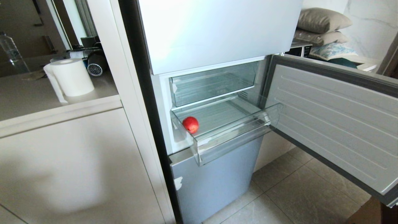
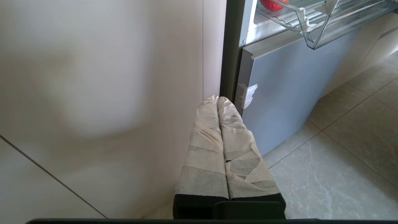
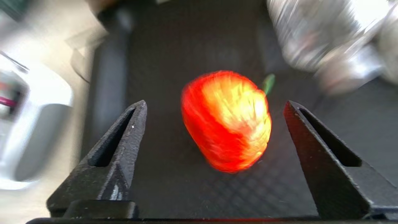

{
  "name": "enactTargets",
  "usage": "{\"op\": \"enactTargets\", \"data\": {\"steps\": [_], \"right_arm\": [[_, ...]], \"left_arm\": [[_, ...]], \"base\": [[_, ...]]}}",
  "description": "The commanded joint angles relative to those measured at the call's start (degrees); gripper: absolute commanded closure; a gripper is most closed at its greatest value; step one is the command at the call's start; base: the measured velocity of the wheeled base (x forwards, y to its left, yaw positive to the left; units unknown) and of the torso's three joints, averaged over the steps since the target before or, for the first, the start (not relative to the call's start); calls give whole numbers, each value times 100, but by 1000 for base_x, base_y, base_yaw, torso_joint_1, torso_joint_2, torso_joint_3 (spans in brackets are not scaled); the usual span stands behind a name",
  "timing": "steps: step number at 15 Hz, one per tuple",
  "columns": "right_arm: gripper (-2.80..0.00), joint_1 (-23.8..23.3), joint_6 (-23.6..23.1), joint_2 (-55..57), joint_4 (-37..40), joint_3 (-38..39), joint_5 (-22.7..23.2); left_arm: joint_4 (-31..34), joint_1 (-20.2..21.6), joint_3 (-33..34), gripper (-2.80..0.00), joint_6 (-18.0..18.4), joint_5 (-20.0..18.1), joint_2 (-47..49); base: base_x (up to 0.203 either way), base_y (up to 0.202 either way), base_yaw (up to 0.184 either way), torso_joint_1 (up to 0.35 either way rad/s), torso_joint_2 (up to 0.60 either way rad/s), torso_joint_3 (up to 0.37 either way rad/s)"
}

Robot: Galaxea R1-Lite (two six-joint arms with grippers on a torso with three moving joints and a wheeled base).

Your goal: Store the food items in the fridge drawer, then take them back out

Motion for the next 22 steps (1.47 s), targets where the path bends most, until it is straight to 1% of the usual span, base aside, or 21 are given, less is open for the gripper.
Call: {"op": "enactTargets", "data": {"steps": [1,2,4,7,9,11,12,13,14,16,17,19,20,21,22], "right_arm": [[-280,-212,79,-910,-17,140,176],[0,-283,164,-1190,-19,223,244],[0,-377,298,-1571,-15,349,302],[0,-424,317,-2209,-18,593,380],[0,-426,324,-2904,-21,849,571],[0,-347,318,-3737,-22,1224,906],[0,-212,307,-4148,-22,1463,1022],[0,26,293,-4570,-22,1775,1106],[0,368,268,-4967,-21,2130,1153],[0,1219,177,-5687,-42,2936,1132],[0,1517,-11,-5954,-58,3424,1080],[0,1903,-878,-6328,-190,4176,1022],[0,2070,-1011,-6530,-220,4291,999],[0,2151,-1005,-6720,-229,4376,943],[0,2227,-999,-6914,-253,4550,781]], "left_arm": [[3,4,-1,0,1,2,0],[3,4,-1,0,1,2,0],[3,4,-1,0,1,2,0],[3,4,-1,0,1,2,0],[3,4,-1,0,1,2,0],[3,4,-1,0,1,2,0],[3,4,-1,0,1,2,0],[3,4,-1,0,1,2,0],[3,4,-1,0,1,2,0],[4,4,-1,0,-7,2,0],[3,4,-1,0,1,2,0],[3,4,-1,0,1,2,0],[3,4,-1,0,1,2,0],[3,4,-1,0,1,2,0],[3,4,-1,0,-8,2,0]], "base": [[0,0,0,0,0,0],[0,0,0,0,0,0],[0,0,0,0,0,0],[0,0,0,0,0,0],[0,0,0,0,0,0],[0,0,0,0,0,0],[0,0,0,0,0,0],[0,0,0,0,0,0],[0,0,0,0,0,0],[0,0,0,0,0,0],[0,0,0,0,0,0],[0,0,0,0,0,0],[0,0,0,0,0,0],[0,0,0,0,0,0],[0,0,0,0,0,0]]}}
